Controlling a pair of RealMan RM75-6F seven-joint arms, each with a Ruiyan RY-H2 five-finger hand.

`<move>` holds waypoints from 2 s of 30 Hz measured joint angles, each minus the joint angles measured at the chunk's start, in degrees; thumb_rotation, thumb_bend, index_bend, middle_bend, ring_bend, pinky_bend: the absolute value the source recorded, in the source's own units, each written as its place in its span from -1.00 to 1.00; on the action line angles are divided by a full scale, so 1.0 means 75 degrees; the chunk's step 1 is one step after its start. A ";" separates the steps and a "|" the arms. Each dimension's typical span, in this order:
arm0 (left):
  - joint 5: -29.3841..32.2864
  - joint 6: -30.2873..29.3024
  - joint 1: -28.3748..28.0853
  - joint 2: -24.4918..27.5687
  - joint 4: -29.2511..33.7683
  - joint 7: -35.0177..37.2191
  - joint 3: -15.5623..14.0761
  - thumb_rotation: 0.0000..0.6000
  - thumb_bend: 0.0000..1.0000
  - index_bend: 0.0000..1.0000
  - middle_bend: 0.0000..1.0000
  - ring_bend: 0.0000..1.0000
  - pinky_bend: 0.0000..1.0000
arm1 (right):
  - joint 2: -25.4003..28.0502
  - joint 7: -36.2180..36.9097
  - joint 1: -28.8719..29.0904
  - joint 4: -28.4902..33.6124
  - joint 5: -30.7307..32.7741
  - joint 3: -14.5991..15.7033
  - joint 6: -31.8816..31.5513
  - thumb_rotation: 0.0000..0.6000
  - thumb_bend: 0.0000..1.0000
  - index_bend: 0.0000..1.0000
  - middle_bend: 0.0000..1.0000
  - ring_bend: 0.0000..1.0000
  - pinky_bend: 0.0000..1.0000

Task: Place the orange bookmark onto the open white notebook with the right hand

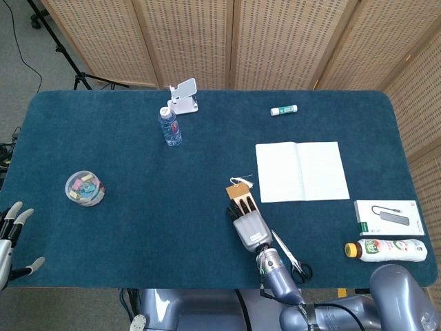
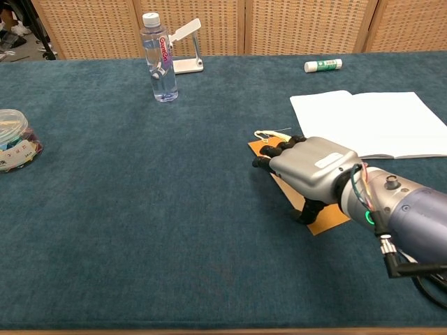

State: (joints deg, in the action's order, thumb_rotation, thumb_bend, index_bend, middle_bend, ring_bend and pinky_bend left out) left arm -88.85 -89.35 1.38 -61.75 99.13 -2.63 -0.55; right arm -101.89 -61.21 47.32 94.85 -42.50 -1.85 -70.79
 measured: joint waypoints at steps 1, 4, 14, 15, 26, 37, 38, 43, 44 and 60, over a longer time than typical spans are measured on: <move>0.0000 0.0001 -0.0001 -0.0001 0.0001 -0.0009 0.0000 1.00 -1.00 -1.00 -1.00 -1.00 -1.00 | 0.0028 0.0006 -0.0022 -0.0050 -0.0023 0.0018 -0.0013 1.00 -1.00 -1.00 -1.00 -1.00 -1.00; 0.0006 0.0006 -0.0003 -0.0008 0.0008 -0.0031 -0.0002 1.00 -1.00 -1.00 -1.00 -1.00 -1.00 | 0.0144 0.0036 -0.0100 -0.0159 -0.0116 0.0052 -0.0067 1.00 -1.00 -1.00 -1.00 -1.00 -1.00; -0.0002 0.0035 -0.0015 -0.0023 0.0025 -0.0084 -0.0019 1.00 -1.00 -1.00 -1.00 -1.00 -1.00 | 0.0377 0.0149 -0.0260 -0.0134 0.0246 -0.0269 -0.0135 1.00 -1.00 -1.00 -1.00 -1.00 -1.00; -0.0006 0.0032 -0.0013 -0.0022 0.0027 -0.0081 -0.0023 1.00 -1.00 -1.00 -1.00 -1.00 -1.00 | 0.0394 0.0207 -0.0274 -0.0104 0.0323 -0.0320 -0.0110 1.00 -1.00 -1.00 -1.00 -1.00 -1.00; -0.0042 0.0025 -0.0009 0.0006 0.0031 -0.0017 -0.0047 1.00 -1.00 -1.00 -1.00 -1.00 -1.00 | 0.0607 0.1247 -0.0504 0.0467 0.0836 -0.0942 0.0063 1.00 -1.00 -1.00 -1.00 -1.00 -1.00; -0.0071 -0.0024 0.0016 0.0061 0.0018 0.0147 -0.0057 1.00 -1.00 -1.00 -1.00 -1.00 -1.00 | 0.0295 0.1534 -0.0612 0.0303 0.0836 -0.1041 -0.0296 1.00 -1.00 -1.00 -0.91 -0.80 -1.00; -0.0064 -0.0020 0.0014 0.0065 0.0020 0.0153 -0.0056 1.00 -1.00 -1.00 -1.00 -1.00 -1.00 | 0.0259 0.1554 -0.0649 0.0358 0.0888 -0.1088 -0.0430 1.00 -1.00 -1.00 -0.92 -0.85 -1.00; -0.0021 0.0013 0.0003 0.0068 0.0038 0.0146 -0.0044 1.00 -1.00 -1.00 -1.00 -1.00 -1.00 | 0.0157 0.1499 -0.0768 0.0828 0.1148 -0.1314 -0.1093 1.00 -1.00 -0.96 -1.00 -1.00 -1.00; -0.0024 0.0016 0.0002 0.0068 0.0042 0.0142 -0.0047 1.00 -1.00 -1.00 -1.00 -1.00 -1.00 | 0.0127 0.1409 -0.0783 0.0916 0.1211 -0.1357 -0.1278 1.00 -1.00 -0.93 -1.00 -1.00 -1.00; -0.0033 -0.0023 0.0020 0.0081 0.0037 0.0178 -0.0048 1.00 -1.00 -1.00 -1.00 -1.00 -1.00 | -0.0513 0.1072 -0.0777 0.0628 0.2095 -0.2074 -0.1955 1.00 -1.00 -0.51 -1.00 -1.00 -1.00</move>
State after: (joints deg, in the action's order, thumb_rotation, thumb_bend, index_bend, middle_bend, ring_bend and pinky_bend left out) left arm -89.10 -89.52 1.53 -61.14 99.41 -1.29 -0.92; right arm -105.74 -53.17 41.49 99.56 -26.79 -17.41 -85.46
